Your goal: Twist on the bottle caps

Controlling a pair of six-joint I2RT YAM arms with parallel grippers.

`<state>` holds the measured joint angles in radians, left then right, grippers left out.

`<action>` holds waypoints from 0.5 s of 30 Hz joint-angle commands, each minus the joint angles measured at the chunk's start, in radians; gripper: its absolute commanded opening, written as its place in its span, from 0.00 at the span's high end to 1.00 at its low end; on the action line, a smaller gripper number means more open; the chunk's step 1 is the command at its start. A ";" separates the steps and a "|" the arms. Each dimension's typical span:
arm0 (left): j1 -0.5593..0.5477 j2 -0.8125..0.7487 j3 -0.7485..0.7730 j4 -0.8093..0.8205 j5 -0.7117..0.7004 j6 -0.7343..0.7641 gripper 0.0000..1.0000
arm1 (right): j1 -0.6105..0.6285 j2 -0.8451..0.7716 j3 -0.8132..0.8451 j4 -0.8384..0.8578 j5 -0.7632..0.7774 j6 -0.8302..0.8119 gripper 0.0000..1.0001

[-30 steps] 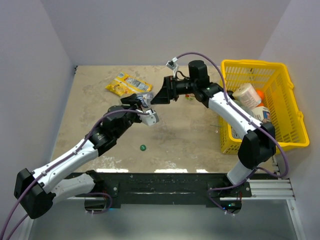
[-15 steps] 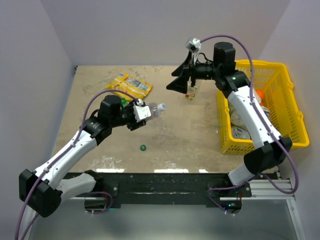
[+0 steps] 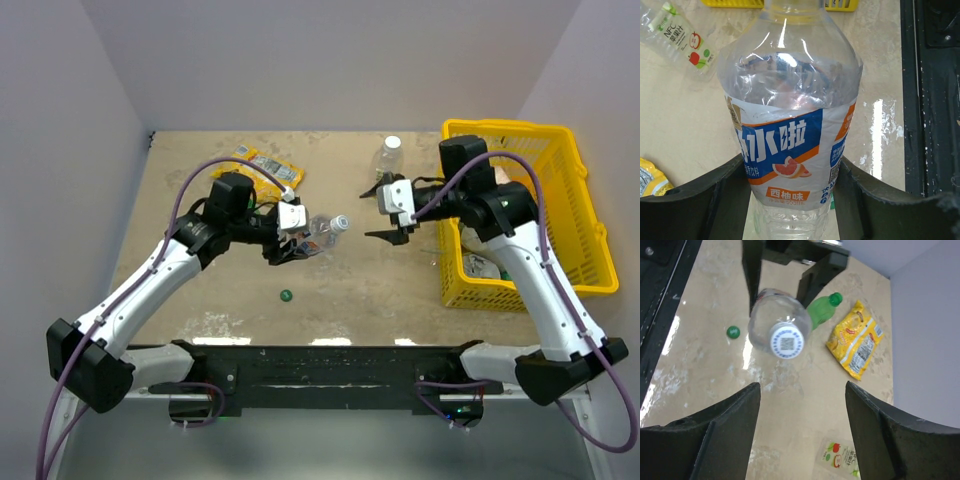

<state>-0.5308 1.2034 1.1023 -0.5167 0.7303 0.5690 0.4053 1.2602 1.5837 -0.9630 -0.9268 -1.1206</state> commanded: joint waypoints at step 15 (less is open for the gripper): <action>0.000 0.005 0.064 -0.017 -0.014 0.100 1.00 | 0.113 0.077 0.084 -0.071 0.028 -0.085 0.38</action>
<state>-0.5308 1.2137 1.1267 -0.5442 0.7242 0.6197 0.5163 1.3048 1.6035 -1.0420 -0.8982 -1.2358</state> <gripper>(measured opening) 0.626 0.633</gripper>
